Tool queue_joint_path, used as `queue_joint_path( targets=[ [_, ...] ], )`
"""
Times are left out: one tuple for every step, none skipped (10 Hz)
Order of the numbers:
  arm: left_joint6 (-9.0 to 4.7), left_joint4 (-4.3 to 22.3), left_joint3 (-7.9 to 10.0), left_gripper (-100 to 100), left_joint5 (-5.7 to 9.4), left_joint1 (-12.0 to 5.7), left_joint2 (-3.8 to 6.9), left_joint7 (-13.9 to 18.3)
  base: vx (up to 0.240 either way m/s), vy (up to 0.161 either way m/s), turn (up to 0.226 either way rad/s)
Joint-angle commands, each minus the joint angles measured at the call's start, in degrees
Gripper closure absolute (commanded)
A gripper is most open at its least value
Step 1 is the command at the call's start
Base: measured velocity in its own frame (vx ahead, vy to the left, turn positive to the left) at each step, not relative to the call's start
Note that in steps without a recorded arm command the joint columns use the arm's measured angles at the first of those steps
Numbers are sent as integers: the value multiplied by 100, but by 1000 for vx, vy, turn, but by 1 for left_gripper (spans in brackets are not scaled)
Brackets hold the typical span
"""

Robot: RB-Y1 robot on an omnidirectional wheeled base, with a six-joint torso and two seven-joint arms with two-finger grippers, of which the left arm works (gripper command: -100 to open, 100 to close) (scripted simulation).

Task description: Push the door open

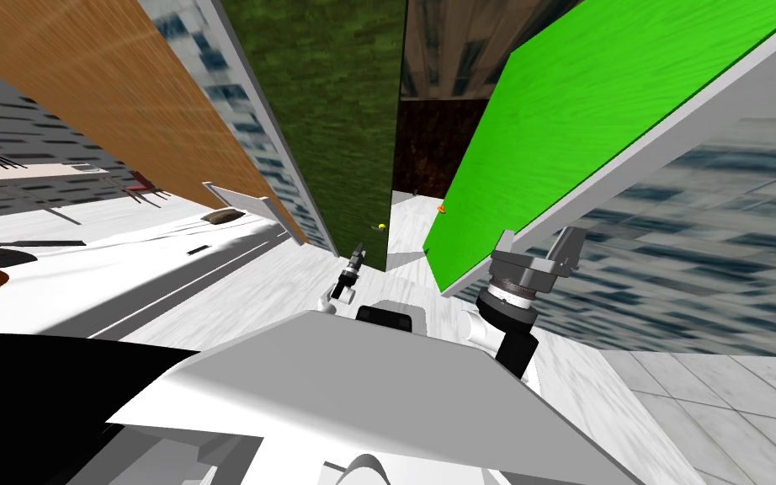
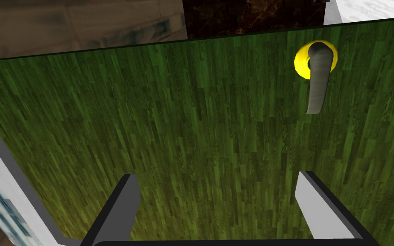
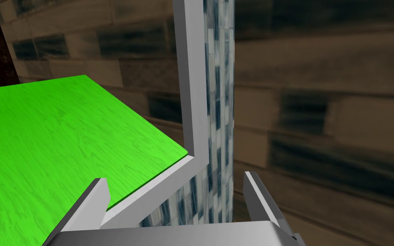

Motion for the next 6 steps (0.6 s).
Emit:
queue_joint_path(
  targets=[
    [-68, 286, -11, -100, -4, -146, 6, 64, 95, 31, 10],
    [-68, 346, -11, -100, -4, -146, 6, 64, 68, 16, 0],
    [-104, 533, -20, -100, -7, -222, 9, 99, 61, 7, 8],
    [-139, 713, -29, -100, -10, -295, 10, 133, 83, 14, 10],
    [-175, 894, -38, -100, -14, -368, 11, 167, 88, 26, 8],
    [-210, 1046, -47, -100, -17, -441, 12, 201, 103, 21, 6]
  ],
)
